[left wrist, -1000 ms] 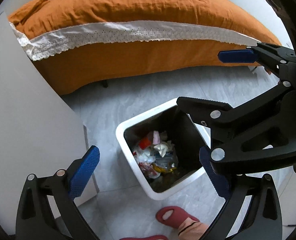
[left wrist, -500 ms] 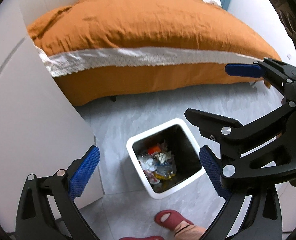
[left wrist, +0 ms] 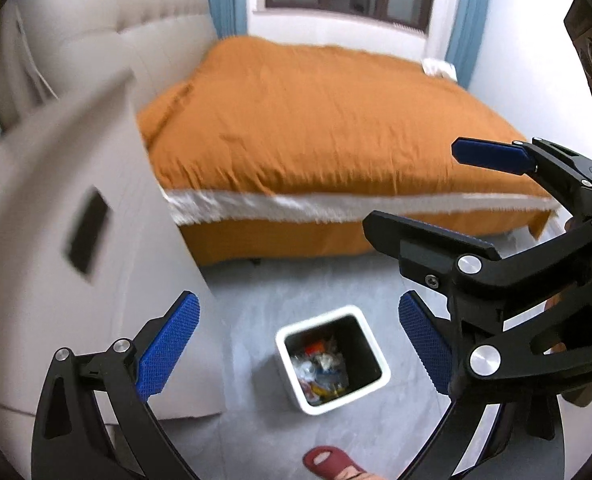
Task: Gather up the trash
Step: 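Move both open tools back toward the desk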
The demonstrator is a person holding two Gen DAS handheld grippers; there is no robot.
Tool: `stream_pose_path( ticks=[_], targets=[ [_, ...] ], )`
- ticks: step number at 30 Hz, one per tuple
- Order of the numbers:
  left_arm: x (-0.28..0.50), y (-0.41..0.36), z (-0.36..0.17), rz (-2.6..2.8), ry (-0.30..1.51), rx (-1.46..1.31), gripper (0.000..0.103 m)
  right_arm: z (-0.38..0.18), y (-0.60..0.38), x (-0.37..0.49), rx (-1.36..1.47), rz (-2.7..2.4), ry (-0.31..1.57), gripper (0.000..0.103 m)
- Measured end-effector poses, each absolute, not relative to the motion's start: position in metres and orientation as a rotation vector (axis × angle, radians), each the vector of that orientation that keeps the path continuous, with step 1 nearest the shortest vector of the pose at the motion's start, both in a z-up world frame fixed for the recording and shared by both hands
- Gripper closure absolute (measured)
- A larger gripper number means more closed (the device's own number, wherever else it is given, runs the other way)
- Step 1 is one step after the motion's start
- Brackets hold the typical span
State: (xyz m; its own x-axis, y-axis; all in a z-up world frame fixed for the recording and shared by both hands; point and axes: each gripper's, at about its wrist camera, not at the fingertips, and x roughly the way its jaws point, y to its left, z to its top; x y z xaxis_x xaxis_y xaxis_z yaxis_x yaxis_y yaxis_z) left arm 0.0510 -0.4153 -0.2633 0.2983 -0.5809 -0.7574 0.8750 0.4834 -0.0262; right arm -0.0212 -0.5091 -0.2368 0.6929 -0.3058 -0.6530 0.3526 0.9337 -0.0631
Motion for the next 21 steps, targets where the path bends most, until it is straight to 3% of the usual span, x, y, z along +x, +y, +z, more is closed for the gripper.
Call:
stream_pose_path(
  ticks=[21],
  targets=[
    [0.046, -0.292, -0.102, -0.627, 0.59, 0.29, 0.005, -0.072, -0.425, -0.003, 0.055, -0.021, 0.356, 0.005]
  ],
)
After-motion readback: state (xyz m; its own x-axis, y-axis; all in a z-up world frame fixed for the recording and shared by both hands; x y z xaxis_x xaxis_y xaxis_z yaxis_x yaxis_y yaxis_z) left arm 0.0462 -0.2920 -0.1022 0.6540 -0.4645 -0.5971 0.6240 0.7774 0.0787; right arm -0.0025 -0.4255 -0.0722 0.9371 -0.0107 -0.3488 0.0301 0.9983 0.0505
